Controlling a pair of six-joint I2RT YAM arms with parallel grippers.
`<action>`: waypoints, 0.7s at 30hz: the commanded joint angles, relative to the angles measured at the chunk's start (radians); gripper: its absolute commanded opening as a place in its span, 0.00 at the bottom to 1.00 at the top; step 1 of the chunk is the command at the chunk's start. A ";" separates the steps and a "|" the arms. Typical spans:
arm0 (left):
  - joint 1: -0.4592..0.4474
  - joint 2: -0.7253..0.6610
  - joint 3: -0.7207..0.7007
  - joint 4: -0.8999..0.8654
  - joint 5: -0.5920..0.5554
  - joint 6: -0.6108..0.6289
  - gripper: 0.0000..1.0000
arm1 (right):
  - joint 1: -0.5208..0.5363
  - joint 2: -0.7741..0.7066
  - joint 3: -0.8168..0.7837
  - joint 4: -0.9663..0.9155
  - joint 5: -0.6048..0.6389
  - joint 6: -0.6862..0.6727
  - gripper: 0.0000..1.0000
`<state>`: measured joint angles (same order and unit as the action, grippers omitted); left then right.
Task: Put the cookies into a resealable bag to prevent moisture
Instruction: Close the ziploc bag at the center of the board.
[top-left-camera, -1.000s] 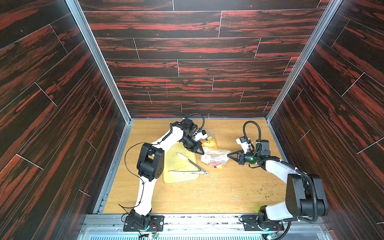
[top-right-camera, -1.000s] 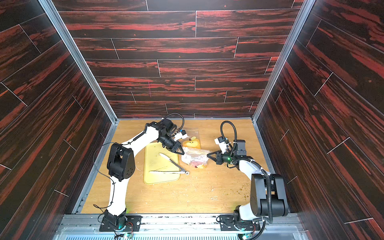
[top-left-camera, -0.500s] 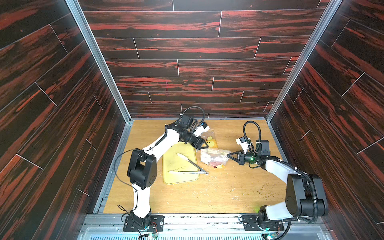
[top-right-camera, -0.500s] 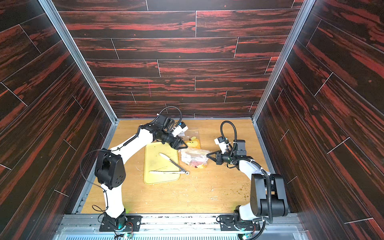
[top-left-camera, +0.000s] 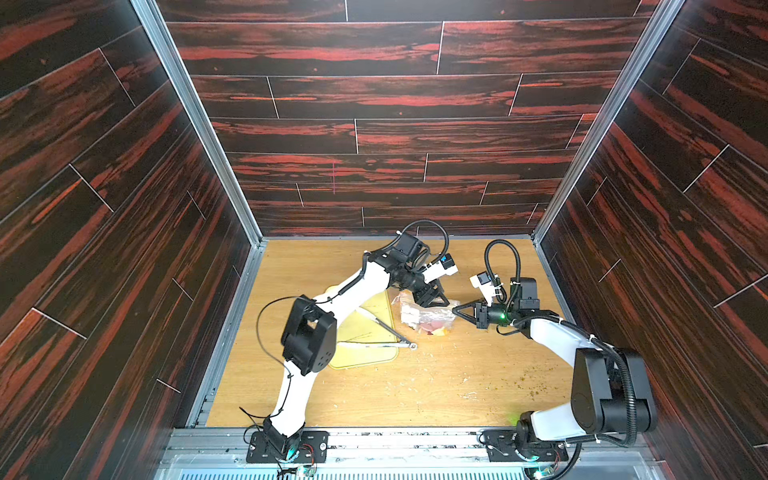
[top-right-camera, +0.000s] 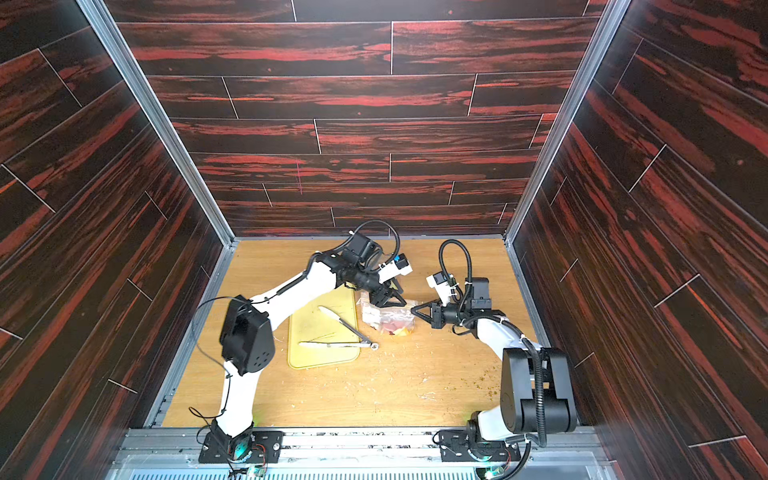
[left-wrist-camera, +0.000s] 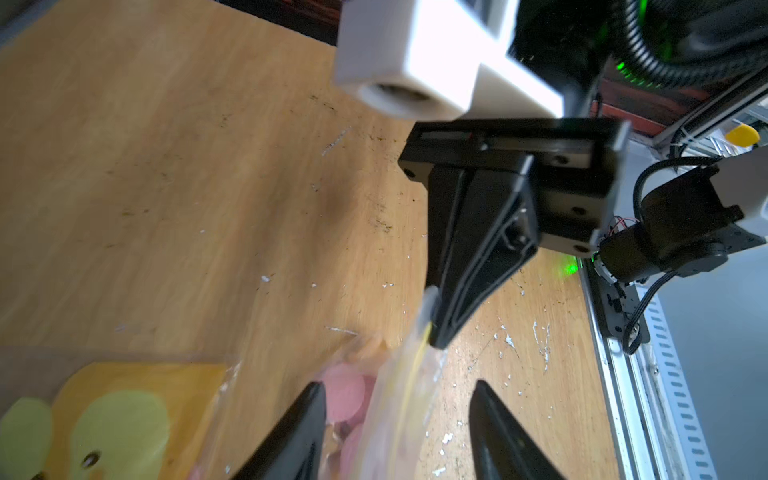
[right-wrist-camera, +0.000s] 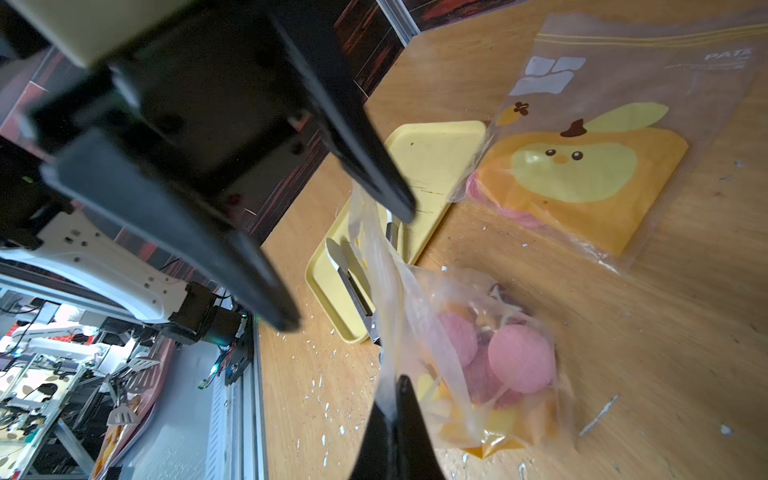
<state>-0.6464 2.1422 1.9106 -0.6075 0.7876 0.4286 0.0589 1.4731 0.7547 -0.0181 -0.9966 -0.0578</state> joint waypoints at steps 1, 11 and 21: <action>-0.006 0.038 0.047 -0.042 0.046 0.048 0.53 | 0.008 -0.022 0.023 -0.027 -0.036 -0.033 0.00; -0.022 0.090 0.110 -0.139 0.108 0.090 0.32 | 0.011 -0.034 0.018 -0.023 -0.027 -0.043 0.00; -0.023 0.116 0.134 -0.207 0.141 0.094 0.26 | 0.010 -0.040 0.016 -0.020 -0.008 -0.032 0.00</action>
<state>-0.6659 2.2429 2.0171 -0.7567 0.8940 0.4843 0.0635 1.4685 0.7547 -0.0303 -0.9989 -0.0719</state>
